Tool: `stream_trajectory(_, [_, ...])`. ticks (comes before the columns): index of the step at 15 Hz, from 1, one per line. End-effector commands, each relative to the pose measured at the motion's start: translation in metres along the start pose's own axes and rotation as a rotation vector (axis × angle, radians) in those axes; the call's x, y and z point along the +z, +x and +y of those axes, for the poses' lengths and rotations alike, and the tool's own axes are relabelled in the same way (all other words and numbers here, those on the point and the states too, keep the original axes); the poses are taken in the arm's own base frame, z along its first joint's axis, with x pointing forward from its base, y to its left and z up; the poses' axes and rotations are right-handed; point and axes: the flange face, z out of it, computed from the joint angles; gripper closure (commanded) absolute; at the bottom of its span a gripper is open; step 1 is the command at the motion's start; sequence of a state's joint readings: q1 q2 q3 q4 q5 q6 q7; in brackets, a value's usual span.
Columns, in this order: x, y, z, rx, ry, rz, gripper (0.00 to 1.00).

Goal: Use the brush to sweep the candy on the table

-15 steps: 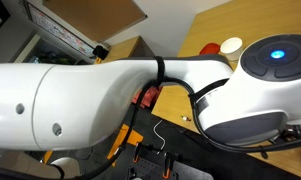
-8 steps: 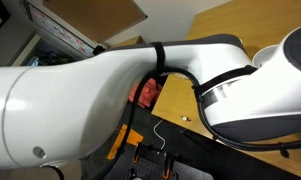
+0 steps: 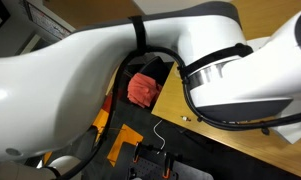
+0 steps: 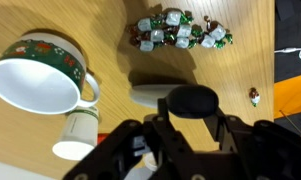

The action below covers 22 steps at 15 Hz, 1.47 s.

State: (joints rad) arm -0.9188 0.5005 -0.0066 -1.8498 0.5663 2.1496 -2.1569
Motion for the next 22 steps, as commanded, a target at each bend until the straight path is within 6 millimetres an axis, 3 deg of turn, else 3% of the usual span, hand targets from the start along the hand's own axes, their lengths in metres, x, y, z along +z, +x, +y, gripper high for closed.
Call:
stream_trajectory(1, [0.000, 0.028, 0.002, -0.014, 0.006, 0.092, 0.84])
stream_trajectory(6, [0.023, 0.054, 0.005, -0.020, 0.007, 0.114, 0.84])
stream_trajectory(9, [0.036, 0.060, 0.005, -0.032, 0.016, 0.090, 0.84])
stream_trajectory(14, [0.073, 0.053, 0.007, -0.027, 0.015, 0.015, 0.84])
stream_trajectory(22, [0.158, 0.030, 0.025, -0.014, -0.028, -0.110, 0.84])
